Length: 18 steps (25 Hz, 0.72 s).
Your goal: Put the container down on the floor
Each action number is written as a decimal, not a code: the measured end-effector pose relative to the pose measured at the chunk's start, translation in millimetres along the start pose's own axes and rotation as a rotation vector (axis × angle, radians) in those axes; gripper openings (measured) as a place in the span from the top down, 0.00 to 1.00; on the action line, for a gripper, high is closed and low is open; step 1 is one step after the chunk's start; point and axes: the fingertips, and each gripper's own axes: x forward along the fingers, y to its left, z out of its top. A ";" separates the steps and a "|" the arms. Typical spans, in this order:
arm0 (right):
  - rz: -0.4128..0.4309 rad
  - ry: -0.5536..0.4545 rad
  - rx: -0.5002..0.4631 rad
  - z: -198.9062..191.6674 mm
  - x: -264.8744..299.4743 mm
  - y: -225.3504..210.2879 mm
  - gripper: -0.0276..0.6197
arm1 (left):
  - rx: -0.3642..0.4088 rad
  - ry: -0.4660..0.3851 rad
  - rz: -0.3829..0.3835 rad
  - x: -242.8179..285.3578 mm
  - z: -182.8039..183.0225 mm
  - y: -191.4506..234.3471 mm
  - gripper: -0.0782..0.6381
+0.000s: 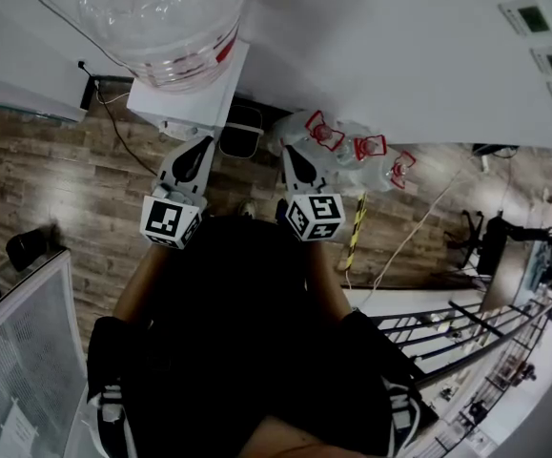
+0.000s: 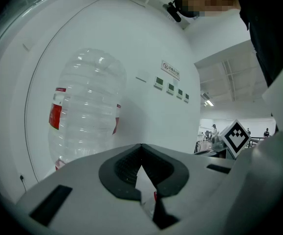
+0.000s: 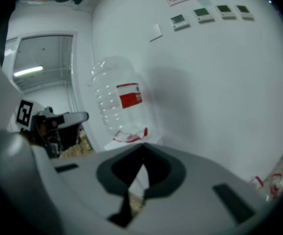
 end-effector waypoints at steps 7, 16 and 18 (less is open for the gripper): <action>0.032 -0.004 -0.004 -0.1 -2.5 10.7 0.91 | -0.009 -0.002 -0.001 0.8 -0.2 -3.5 0.85; 0.035 -0.012 0.007 1.1 -2.9 10.0 0.91 | 0.006 0.000 -0.011 4.4 3.2 -6.6 0.85; 0.036 -0.012 0.006 2.3 -2.0 8.6 0.91 | 0.005 -0.001 -0.018 5.7 2.7 -7.7 0.85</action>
